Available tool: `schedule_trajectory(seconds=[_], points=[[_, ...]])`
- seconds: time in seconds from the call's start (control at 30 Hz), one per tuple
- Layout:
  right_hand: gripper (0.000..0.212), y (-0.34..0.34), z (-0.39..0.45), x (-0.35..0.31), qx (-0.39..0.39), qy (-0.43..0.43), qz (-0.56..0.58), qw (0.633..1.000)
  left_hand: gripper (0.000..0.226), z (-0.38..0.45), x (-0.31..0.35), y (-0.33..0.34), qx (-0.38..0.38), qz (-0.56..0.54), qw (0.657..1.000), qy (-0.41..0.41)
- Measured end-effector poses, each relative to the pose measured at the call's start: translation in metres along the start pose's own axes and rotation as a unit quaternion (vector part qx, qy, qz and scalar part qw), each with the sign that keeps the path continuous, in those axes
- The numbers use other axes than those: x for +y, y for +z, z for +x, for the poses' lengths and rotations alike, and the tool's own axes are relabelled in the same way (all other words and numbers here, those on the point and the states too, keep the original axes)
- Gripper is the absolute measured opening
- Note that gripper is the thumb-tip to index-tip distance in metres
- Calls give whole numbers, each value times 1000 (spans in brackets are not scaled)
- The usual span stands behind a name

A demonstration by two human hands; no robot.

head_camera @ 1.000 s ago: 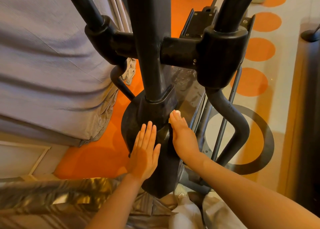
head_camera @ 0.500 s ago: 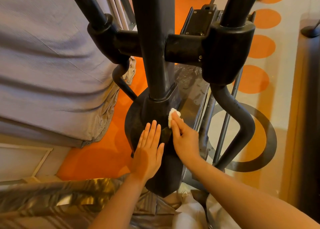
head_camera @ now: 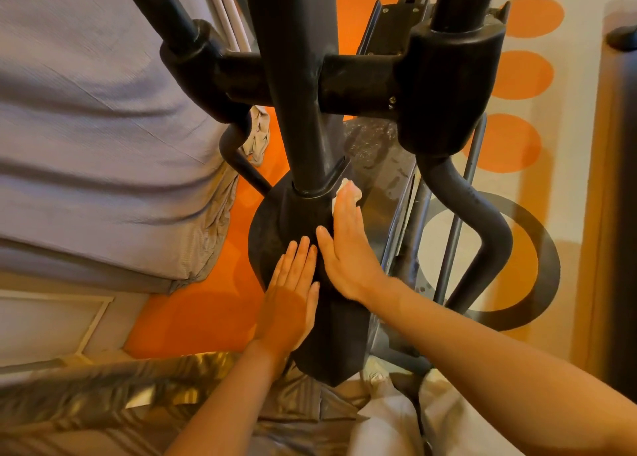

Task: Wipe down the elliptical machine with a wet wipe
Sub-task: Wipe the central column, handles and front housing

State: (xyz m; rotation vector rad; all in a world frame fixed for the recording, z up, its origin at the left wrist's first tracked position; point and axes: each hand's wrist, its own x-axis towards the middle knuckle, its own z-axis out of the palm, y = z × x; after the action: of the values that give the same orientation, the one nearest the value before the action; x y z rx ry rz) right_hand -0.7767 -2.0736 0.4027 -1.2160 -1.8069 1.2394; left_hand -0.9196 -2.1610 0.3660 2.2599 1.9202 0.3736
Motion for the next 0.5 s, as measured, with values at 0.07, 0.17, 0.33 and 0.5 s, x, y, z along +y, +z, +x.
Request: schedule_trajectory(seconds=[0.07, 0.17, 0.33, 0.5], points=[[71, 1, -23, 7, -19, -37, -73, 996, 53, -1, 0, 2, 1, -3, 1000, 0], [69, 3, -38, 19, -29, -62, -173, 983, 52, -1, 1, 2, -1, -6, 1000, -12], [67, -11, 19, 12, 10, 82, -27, 996, 54, 1, 4, -2, -6, 31, 999, -9], [57, -21, 34, 7, 12, 49, 72, 996, 53, 0, 5, -2, -13, 54, 998, -5]])
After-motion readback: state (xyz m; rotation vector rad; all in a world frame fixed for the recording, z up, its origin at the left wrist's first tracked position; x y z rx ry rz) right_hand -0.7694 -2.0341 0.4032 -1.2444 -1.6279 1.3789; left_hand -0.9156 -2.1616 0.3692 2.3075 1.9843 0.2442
